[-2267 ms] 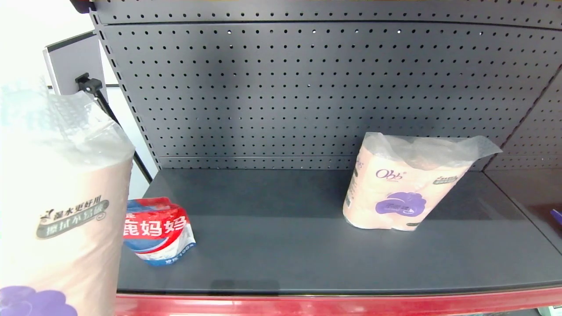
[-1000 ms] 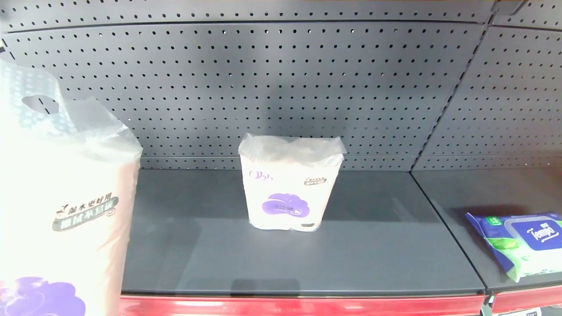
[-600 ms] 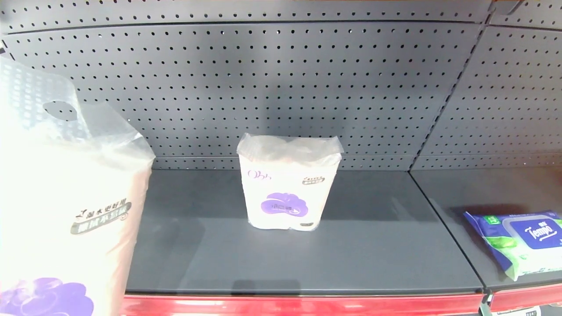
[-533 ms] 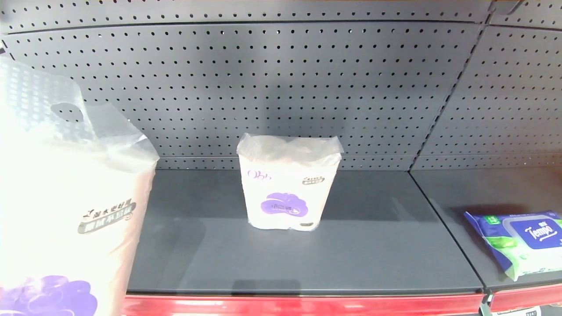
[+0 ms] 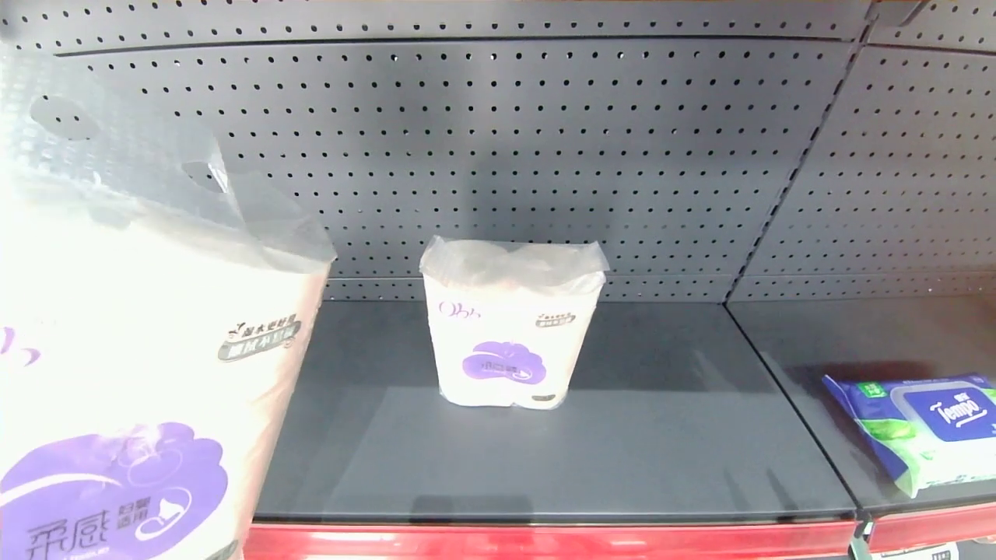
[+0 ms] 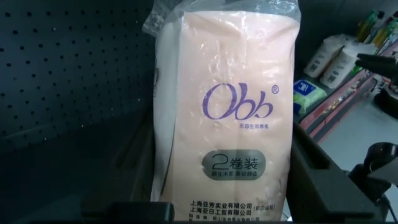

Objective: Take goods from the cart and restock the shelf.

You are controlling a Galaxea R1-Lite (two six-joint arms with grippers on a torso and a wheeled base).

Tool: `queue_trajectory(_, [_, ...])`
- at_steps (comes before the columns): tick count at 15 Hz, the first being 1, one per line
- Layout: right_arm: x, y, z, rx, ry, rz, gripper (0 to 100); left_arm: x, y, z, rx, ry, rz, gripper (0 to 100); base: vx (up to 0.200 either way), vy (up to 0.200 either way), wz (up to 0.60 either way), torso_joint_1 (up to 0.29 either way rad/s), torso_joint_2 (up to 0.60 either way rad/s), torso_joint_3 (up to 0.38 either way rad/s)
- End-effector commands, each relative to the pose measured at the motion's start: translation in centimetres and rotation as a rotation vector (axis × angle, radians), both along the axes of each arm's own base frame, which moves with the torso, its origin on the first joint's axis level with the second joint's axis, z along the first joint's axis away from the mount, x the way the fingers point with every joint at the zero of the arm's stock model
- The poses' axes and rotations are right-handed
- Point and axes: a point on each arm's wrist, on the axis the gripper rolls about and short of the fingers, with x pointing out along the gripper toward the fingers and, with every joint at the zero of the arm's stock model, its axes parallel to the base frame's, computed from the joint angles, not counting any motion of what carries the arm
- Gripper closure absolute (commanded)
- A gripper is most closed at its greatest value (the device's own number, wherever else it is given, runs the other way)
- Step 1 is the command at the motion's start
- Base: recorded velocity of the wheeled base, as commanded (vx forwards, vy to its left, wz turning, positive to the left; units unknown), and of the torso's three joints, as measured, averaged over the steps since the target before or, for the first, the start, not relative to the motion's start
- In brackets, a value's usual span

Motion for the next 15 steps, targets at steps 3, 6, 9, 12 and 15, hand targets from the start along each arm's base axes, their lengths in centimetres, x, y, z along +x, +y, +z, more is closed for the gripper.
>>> queue_trajectory(3, [16.7,5.3,1.8,-0.011,0.261,0.356,0,1.7,-0.6,0.8,0.009,0.029,0.008,100,0.000,0.000,0.00,0.000,0.00,0.000])
queue_trajectory(6, [21.1,8.3,-0.5,-0.076,0.238,0.621,0,2.3,-0.9,0.7,0.003,0.064,0.013,100,0.000,0.000,0.00,0.000,0.00,0.000])
queue_trajectory(9, [22.4,11.0,-1.2,-0.092,0.262,0.719,0,2.1,-0.8,1.1,-0.010,0.048,0.018,100,0.000,0.000,0.00,0.000,0.00,0.000])
queue_trajectory(12, [23.5,12.2,-1.8,-0.087,0.280,0.797,0,1.8,-0.6,1.1,-0.012,0.040,0.021,100,0.000,0.000,0.00,0.000,0.00,0.000])
queue_trajectory(15, [23.7,12.0,-2.1,-0.087,0.283,0.816,0,1.9,-0.7,1.1,-0.011,0.041,0.018,100,0.000,0.000,0.00,0.000,0.00,0.000])
